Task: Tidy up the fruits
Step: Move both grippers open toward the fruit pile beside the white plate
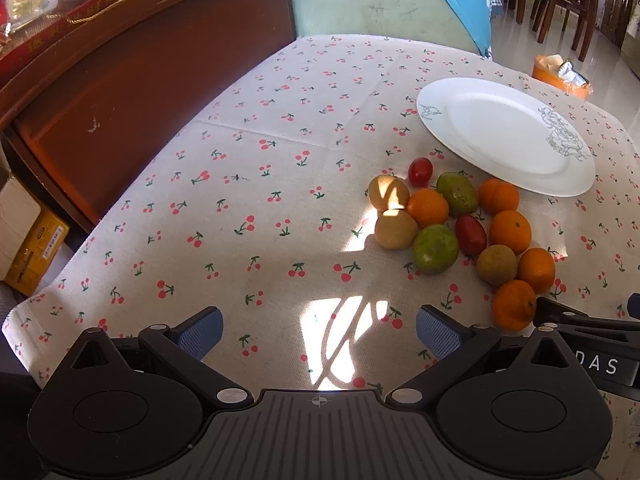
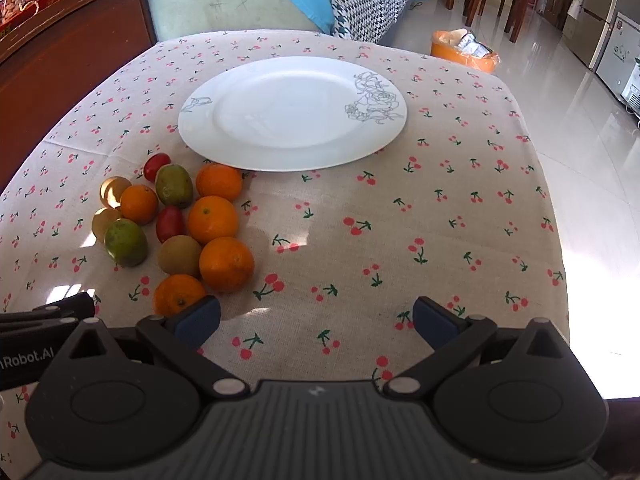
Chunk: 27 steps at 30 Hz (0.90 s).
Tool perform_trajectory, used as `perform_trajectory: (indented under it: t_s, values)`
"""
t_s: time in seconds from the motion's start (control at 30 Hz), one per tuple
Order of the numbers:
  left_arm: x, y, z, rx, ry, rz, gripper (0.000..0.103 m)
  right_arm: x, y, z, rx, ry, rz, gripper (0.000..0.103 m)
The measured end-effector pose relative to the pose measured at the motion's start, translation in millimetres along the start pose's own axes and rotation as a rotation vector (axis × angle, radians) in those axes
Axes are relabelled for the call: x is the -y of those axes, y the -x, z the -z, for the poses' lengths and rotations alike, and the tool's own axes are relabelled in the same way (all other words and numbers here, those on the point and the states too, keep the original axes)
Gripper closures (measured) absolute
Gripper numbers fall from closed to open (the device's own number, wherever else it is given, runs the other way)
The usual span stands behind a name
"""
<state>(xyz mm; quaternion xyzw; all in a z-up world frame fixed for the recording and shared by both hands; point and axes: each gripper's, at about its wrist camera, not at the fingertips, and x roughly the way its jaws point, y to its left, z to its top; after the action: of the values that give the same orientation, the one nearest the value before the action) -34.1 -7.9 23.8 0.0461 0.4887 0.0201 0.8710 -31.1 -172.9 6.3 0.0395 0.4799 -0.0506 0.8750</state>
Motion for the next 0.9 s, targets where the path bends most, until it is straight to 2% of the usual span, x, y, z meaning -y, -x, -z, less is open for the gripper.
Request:
perform_trajectory:
  t_s: [0.57,0.9]
  values:
    - [-1.8,2.0,-1.0,0.025,0.022,0.023,0.0,1.8,-0.4,0.9,0.002,-0.002,-0.02,0.001]
    - [-6.0,2.6,0.9,0.039,0.018,0.046,0.0,32.1,10.5,14.9,0.049,-0.019,-0.155,0.005]
